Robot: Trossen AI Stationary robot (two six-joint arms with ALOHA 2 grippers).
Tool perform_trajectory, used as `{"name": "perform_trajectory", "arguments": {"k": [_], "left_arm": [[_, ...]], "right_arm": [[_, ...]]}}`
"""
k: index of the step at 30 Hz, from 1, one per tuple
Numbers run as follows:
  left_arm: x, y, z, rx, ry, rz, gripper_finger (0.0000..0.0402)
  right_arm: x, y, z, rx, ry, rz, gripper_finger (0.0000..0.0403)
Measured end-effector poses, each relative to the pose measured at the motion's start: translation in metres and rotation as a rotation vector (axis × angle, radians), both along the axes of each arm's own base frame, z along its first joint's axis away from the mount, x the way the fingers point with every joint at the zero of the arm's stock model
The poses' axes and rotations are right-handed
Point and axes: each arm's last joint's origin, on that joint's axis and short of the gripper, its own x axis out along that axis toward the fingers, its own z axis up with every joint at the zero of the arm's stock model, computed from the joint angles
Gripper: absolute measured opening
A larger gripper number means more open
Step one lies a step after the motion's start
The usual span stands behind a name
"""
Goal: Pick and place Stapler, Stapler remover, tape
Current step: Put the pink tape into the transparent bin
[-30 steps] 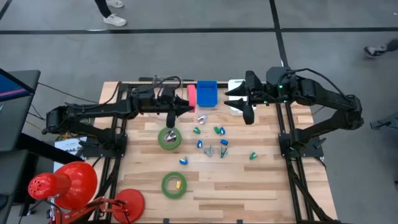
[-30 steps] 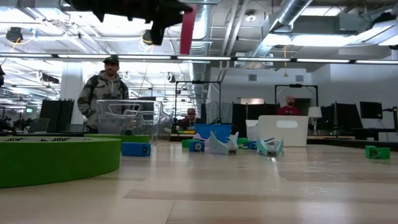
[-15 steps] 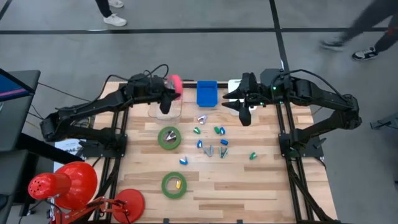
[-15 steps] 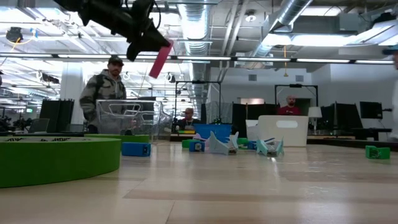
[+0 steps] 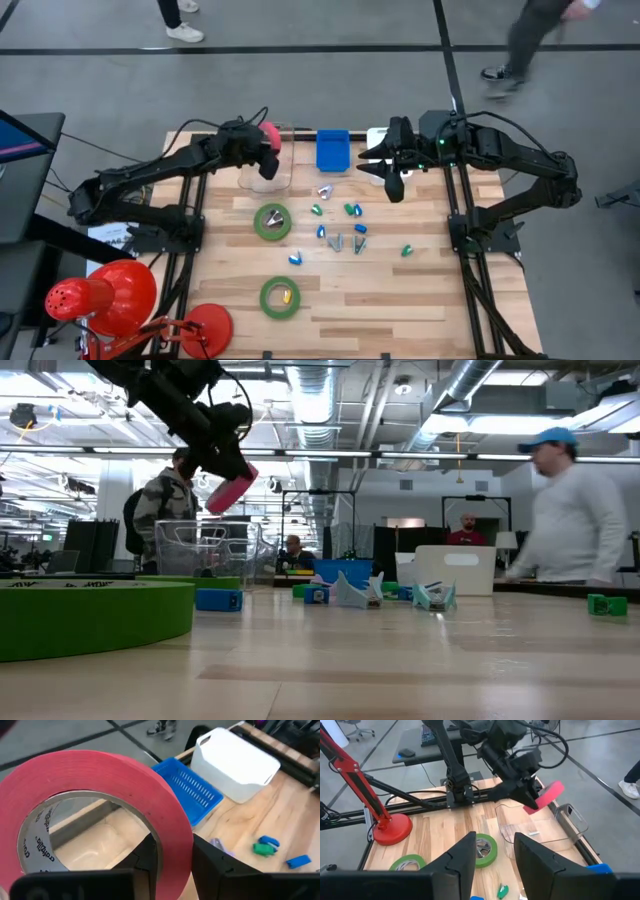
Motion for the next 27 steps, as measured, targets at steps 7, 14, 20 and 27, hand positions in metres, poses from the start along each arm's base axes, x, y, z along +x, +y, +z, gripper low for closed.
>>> {"name": "perform_trajectory", "arguments": {"k": [7, 14, 20, 27], "left_arm": [[0.012, 0.009, -0.023, -0.031, 0.102, 0.045, 0.0076], [0.018, 0.014, -0.038, -0.045, 0.159, 0.07, 0.0076], [0.019, 0.014, -0.039, -0.046, 0.162, 0.069, 0.0088], [0.019, 0.014, -0.039, -0.045, 0.163, 0.071, 0.0157]], "right_arm": [[0.0, -0.001, 0.0, -0.001, 0.0, -0.003, 0.0123], [0.0, -0.001, 0.0, -0.001, 0.0, -0.003, 0.0122], [0.0, 0.0, -0.001, -0.001, 0.006, -0.003, 0.0122], [-0.001, 0.0, -0.001, 0.0, 0.016, -0.002, 0.0122]]}}
